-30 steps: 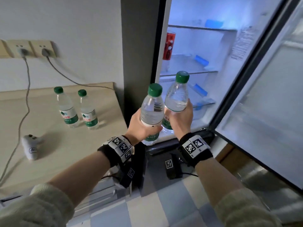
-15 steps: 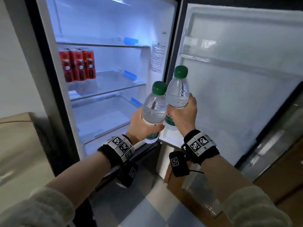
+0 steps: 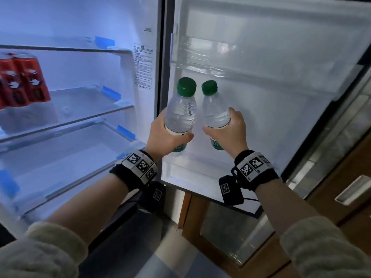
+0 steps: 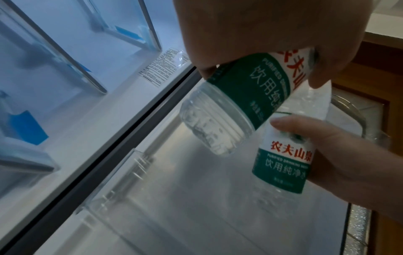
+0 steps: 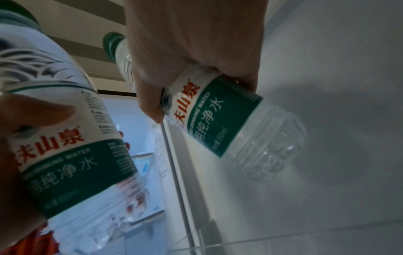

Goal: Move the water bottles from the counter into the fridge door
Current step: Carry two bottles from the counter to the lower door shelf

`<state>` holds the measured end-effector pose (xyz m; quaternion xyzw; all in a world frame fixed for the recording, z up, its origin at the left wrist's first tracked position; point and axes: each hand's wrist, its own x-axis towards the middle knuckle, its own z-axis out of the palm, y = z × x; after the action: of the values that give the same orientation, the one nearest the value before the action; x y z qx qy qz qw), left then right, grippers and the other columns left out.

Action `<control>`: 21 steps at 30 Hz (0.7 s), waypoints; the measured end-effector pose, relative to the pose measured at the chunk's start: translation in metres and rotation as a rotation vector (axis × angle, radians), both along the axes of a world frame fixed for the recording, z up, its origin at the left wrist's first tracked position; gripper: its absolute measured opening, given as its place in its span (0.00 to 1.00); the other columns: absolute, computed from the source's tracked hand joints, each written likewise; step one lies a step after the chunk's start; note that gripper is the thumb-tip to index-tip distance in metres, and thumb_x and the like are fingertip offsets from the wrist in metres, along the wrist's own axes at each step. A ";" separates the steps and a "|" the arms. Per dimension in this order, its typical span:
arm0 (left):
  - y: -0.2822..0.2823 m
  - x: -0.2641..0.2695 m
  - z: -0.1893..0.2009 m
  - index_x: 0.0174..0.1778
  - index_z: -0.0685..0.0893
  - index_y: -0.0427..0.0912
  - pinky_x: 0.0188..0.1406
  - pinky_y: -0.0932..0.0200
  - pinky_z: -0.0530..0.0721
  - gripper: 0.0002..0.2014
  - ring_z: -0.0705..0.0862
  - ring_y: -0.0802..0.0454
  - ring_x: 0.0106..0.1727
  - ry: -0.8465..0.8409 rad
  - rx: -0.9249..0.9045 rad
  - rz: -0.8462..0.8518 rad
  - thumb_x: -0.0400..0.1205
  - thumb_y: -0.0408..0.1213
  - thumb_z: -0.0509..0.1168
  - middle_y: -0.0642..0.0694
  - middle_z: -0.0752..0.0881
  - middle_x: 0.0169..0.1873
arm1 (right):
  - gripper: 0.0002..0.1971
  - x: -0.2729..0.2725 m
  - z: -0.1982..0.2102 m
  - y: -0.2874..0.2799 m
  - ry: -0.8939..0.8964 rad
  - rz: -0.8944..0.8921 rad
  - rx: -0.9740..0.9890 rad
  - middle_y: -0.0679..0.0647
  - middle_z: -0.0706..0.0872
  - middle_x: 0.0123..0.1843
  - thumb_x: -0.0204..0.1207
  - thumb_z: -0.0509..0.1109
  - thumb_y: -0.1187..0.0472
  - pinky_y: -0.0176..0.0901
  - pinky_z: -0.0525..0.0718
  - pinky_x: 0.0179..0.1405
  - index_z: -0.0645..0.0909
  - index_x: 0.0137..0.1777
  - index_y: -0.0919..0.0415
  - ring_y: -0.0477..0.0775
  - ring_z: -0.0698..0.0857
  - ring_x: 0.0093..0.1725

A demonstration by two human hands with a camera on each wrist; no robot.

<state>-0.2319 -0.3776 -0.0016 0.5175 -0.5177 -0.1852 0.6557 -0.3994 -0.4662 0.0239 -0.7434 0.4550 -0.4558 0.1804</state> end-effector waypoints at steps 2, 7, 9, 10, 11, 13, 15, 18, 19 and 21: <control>-0.012 0.002 0.002 0.56 0.81 0.44 0.52 0.49 0.88 0.33 0.89 0.48 0.50 -0.036 -0.009 -0.015 0.55 0.47 0.79 0.49 0.89 0.47 | 0.25 -0.005 -0.004 -0.010 0.060 -0.017 0.026 0.55 0.74 0.51 0.58 0.85 0.55 0.22 0.70 0.28 0.77 0.52 0.57 0.48 0.75 0.40; -0.041 0.004 0.007 0.49 0.80 0.55 0.49 0.50 0.89 0.27 0.89 0.48 0.48 -0.098 0.009 -0.088 0.54 0.47 0.78 0.54 0.88 0.43 | 0.30 -0.011 -0.022 -0.028 0.233 -0.061 0.120 0.53 0.74 0.51 0.58 0.83 0.53 0.39 0.73 0.46 0.78 0.59 0.59 0.54 0.76 0.47; -0.053 0.005 0.007 0.53 0.80 0.52 0.49 0.50 0.90 0.29 0.89 0.50 0.49 -0.096 0.015 -0.130 0.55 0.46 0.78 0.55 0.88 0.45 | 0.28 -0.014 -0.029 -0.036 0.300 -0.085 0.154 0.54 0.75 0.52 0.57 0.81 0.52 0.40 0.74 0.48 0.78 0.57 0.56 0.53 0.75 0.47; -0.058 0.006 0.005 0.55 0.81 0.49 0.50 0.49 0.90 0.31 0.89 0.51 0.49 -0.091 0.022 -0.140 0.55 0.45 0.79 0.54 0.89 0.46 | 0.27 -0.015 -0.030 -0.040 0.338 -0.097 0.176 0.53 0.75 0.53 0.57 0.80 0.52 0.40 0.74 0.48 0.77 0.56 0.55 0.53 0.75 0.47; -0.063 0.007 0.004 0.57 0.81 0.45 0.52 0.47 0.89 0.32 0.89 0.50 0.50 -0.087 0.024 -0.153 0.56 0.44 0.79 0.52 0.89 0.47 | 0.26 -0.017 -0.032 -0.043 0.376 -0.107 0.201 0.53 0.74 0.53 0.57 0.80 0.53 0.41 0.74 0.48 0.77 0.56 0.55 0.54 0.75 0.47; -0.072 0.006 0.001 0.59 0.81 0.41 0.53 0.40 0.88 0.34 0.89 0.47 0.51 -0.094 0.016 -0.176 0.57 0.44 0.80 0.47 0.90 0.50 | 0.26 -0.021 -0.033 -0.048 0.453 -0.123 0.255 0.53 0.73 0.53 0.58 0.80 0.53 0.43 0.75 0.47 0.77 0.56 0.56 0.56 0.76 0.48; -0.078 0.005 -0.001 0.59 0.81 0.38 0.50 0.36 0.88 0.33 0.89 0.45 0.48 -0.100 0.013 -0.198 0.58 0.41 0.80 0.44 0.90 0.49 | 0.26 -0.026 -0.036 -0.053 0.495 -0.123 0.281 0.54 0.73 0.53 0.57 0.81 0.55 0.42 0.76 0.46 0.77 0.55 0.57 0.57 0.77 0.48; -0.081 0.001 -0.001 0.56 0.79 0.34 0.32 0.36 0.84 0.27 0.85 0.43 0.34 -0.080 0.002 -0.242 0.62 0.30 0.79 0.37 0.87 0.42 | 0.26 -0.031 -0.044 -0.061 0.547 -0.101 0.289 0.55 0.77 0.51 0.55 0.83 0.59 0.38 0.73 0.43 0.80 0.55 0.60 0.53 0.74 0.48; -0.082 -0.001 -0.002 0.56 0.79 0.33 0.30 0.37 0.84 0.27 0.84 0.39 0.33 -0.080 -0.005 -0.246 0.62 0.32 0.79 0.33 0.87 0.41 | 0.27 -0.032 -0.048 -0.063 0.563 -0.098 0.305 0.54 0.78 0.51 0.54 0.83 0.58 0.38 0.73 0.42 0.80 0.54 0.59 0.53 0.75 0.48; -0.086 -0.005 -0.005 0.53 0.79 0.31 0.29 0.38 0.84 0.28 0.85 0.33 0.35 -0.101 -0.015 -0.223 0.61 0.40 0.79 0.30 0.86 0.40 | 0.24 -0.036 -0.053 -0.066 0.584 -0.092 0.343 0.54 0.81 0.50 0.52 0.82 0.57 0.38 0.75 0.39 0.80 0.49 0.56 0.55 0.81 0.46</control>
<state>-0.2369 -0.4632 -0.0069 0.4605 -0.6057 -0.2270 0.6079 -0.4351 -0.5323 -0.0291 -0.7801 0.5905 -0.1483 0.1441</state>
